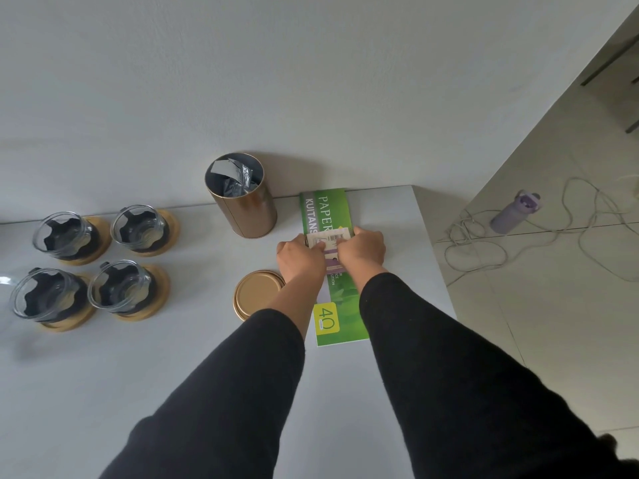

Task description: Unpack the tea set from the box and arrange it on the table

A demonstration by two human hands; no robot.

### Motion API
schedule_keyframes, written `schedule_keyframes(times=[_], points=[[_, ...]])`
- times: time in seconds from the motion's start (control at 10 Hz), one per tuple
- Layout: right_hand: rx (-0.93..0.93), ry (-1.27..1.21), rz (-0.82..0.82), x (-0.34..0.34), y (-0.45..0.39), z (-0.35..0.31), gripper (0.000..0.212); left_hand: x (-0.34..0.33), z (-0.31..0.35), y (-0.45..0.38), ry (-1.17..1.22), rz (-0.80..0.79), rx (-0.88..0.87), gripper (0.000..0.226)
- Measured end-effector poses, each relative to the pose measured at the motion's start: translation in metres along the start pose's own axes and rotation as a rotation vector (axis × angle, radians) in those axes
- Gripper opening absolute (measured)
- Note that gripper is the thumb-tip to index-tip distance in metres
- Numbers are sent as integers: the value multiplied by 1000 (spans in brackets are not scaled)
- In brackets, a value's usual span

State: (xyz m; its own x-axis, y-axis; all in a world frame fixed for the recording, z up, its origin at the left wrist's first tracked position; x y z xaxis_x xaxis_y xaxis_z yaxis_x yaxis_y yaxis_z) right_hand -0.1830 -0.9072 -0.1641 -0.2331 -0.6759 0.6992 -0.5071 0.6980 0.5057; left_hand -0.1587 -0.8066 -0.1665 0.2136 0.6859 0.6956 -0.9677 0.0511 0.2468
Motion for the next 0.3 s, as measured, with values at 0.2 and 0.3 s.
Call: schedule_keyframes(times=[0.2,0.3], points=[[2,-72,111,13,22,-11,51,22,11,10,85,37,-30,50],[48,-156,120,15,39,-22,55,38,13,15,77,51,-88,49]])
Point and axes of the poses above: each hand's wrist, its own y-axis away from the middle knuckle, its own x-axis out of the back of the hand, z = x × y, the point moved 2 cm from there along -y, towards the middle knuckle, and after that the axes turned 10 degrees about -x, right-handed, at the moved point
